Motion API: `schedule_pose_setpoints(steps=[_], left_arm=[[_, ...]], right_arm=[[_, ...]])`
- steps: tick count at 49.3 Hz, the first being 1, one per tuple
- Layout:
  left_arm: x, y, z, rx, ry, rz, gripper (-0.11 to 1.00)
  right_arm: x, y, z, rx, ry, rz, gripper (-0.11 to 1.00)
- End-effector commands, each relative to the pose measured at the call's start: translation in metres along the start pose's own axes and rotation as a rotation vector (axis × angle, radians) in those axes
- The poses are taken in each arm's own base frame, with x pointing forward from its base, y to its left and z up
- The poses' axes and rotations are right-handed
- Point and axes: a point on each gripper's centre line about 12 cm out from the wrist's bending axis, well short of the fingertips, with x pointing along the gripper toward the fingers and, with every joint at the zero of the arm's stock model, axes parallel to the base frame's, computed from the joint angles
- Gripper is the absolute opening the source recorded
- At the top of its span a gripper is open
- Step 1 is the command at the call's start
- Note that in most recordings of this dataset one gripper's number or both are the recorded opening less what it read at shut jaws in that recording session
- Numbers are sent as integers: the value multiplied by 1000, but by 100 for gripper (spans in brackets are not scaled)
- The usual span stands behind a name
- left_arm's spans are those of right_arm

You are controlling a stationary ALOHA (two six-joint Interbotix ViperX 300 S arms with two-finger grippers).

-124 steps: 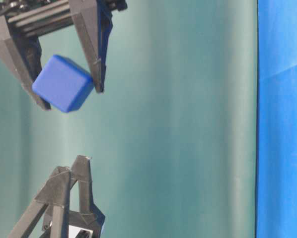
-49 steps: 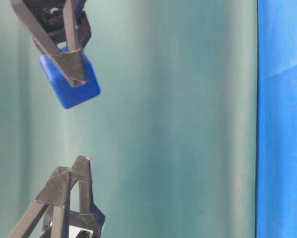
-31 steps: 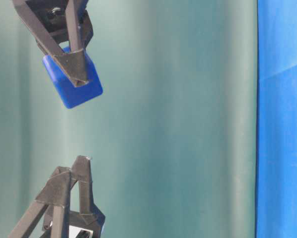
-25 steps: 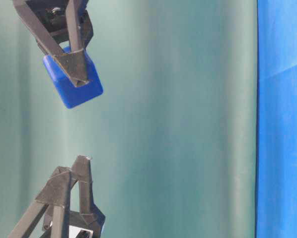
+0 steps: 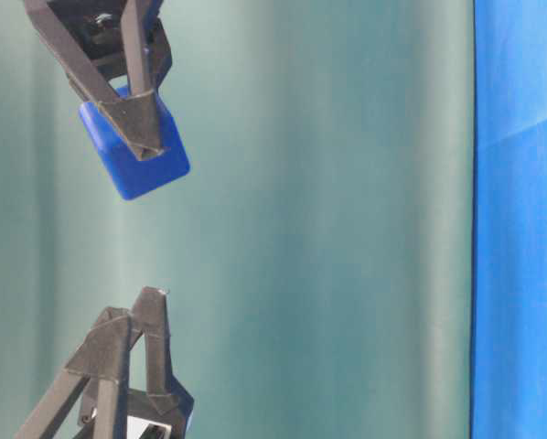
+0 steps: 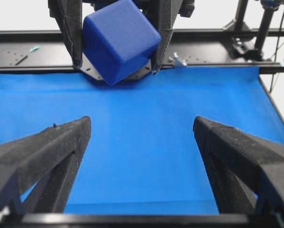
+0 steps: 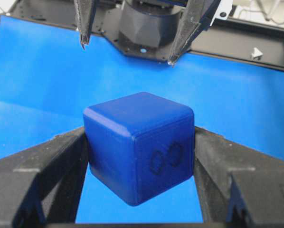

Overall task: Handover the blue block to the right arm after grasping it with the left arm, then place it in the designated position.
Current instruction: 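Pull the cube back toward the right side with the right gripper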

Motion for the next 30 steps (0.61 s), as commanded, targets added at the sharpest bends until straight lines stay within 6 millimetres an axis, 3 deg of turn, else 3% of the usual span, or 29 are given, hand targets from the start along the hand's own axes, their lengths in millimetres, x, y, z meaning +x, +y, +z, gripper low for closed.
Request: schedule_pose_setpoints(steps=[1, 13, 30], left_arm=[[-2, -1, 11, 2, -32, -2, 93], [-2, 0, 10, 0, -31, 0, 93], [-2, -1, 10, 2, -32, -2, 93]], right_arm=[[-5, 1, 13, 3, -37, 4, 55], [-5, 0, 11, 6, -22, -7, 55], [-5, 15, 2, -4, 42, -3, 55]])
